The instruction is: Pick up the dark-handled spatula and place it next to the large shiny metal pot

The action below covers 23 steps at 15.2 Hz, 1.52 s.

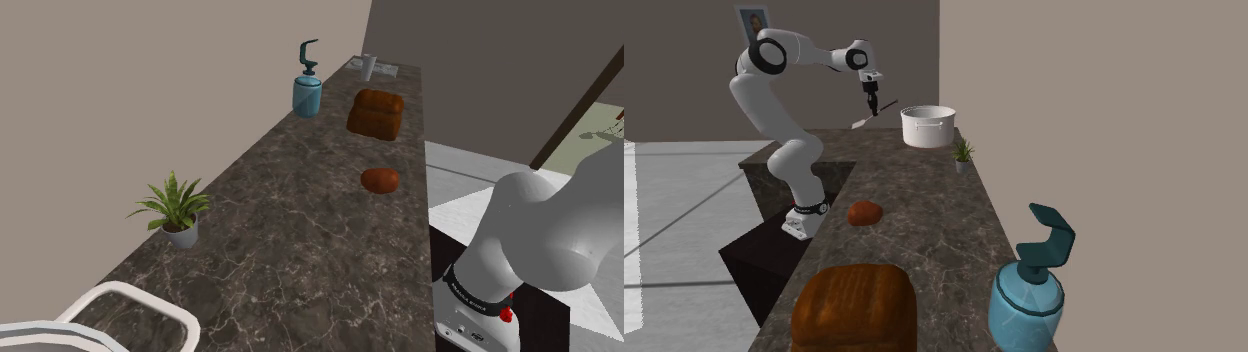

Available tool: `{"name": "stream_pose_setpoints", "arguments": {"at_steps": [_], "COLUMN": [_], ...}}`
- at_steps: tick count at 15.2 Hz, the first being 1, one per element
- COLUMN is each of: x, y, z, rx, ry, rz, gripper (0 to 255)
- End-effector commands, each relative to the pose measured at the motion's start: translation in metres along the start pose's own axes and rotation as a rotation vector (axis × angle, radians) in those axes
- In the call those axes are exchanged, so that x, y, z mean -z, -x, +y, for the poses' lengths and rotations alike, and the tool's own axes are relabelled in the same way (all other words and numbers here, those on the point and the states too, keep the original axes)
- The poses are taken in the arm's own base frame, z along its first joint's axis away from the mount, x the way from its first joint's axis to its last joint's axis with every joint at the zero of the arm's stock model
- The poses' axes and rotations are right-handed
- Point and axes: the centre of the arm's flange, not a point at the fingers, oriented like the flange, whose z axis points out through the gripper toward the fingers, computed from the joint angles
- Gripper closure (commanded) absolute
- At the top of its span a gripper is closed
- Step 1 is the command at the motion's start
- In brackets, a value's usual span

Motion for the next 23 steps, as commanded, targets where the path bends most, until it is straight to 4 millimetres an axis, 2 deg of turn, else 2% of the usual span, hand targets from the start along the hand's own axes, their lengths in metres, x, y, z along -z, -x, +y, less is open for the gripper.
{"name": "stream_pose_setpoints", "arguments": {"at_steps": [1, 23], "x": [-0.011, -0.127], "y": [0.001, 0.009], "z": [0.0, 0.0], "rx": [0.0, 0.0], "ry": [0.0, 0.0], "rz": [0.0, 0.0], "gripper": [255, 255]}}
